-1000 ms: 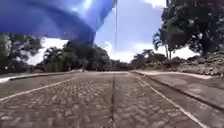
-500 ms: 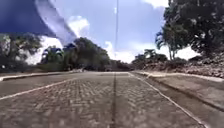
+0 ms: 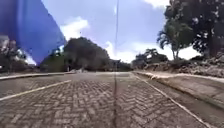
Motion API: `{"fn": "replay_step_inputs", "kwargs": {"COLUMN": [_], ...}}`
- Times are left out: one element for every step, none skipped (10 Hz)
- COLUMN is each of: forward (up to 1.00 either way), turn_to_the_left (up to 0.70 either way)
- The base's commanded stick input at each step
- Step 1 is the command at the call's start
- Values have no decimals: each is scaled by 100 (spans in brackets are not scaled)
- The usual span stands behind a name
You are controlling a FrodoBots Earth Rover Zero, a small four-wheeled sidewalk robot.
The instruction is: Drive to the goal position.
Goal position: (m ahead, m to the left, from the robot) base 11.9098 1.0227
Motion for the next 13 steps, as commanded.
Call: {"fn": "replay_step_inputs", "kwargs": {"forward": [100,100,100,100,100,100,100,100,100,100,100,100,100], "turn_to_the_left": [0,0,0,0,0,0,0,0,0,0,0,0,0]}}
